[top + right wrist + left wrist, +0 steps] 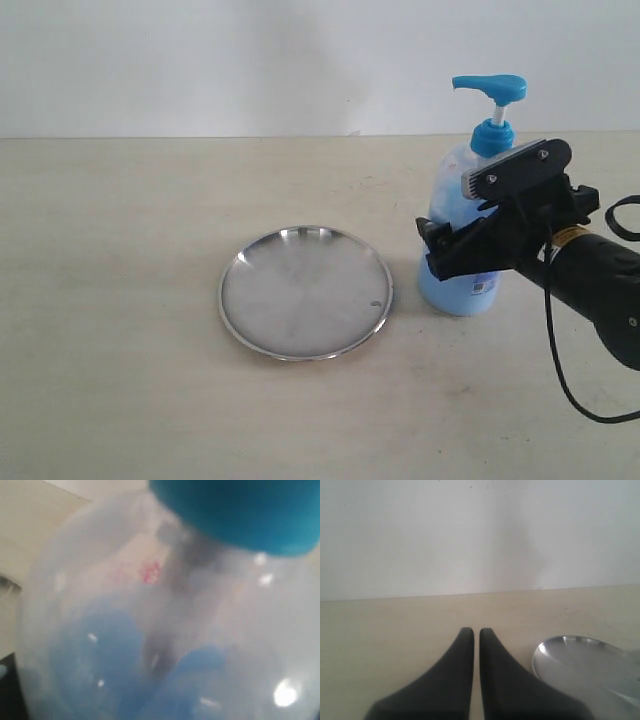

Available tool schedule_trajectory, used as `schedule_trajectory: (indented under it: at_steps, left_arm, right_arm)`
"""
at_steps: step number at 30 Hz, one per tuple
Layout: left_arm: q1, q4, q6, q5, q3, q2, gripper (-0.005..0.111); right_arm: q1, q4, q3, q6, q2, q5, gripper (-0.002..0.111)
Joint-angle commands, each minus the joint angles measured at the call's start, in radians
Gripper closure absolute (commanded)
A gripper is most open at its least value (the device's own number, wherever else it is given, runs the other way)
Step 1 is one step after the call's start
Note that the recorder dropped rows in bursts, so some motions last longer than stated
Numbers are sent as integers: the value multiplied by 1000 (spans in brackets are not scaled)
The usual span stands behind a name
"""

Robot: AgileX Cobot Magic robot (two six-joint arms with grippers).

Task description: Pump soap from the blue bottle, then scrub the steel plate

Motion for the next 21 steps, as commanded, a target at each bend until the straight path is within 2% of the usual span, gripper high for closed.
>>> schedule_trajectory:
  at_steps: [1,11,18,20,21]
  left_arm:
    - [4,6,-11,-8,4,-5,103]
    - [4,6,-11,-8,4,-5,103]
    - [4,6,-11,-8,4,-5,103]
    - [4,6,-11,-8,4,-5,103]
    - [4,6,-11,-8,4,-5,103]
  right_arm:
    - [1,7,-5,11,-91,2,11]
    - [1,7,-5,33,-331,387,11]
    - [1,5,-5,54,-457,480,11]
    - [1,5,-5,82,-494,507,14]
    - [1,5,-5,113,-537,553,26]
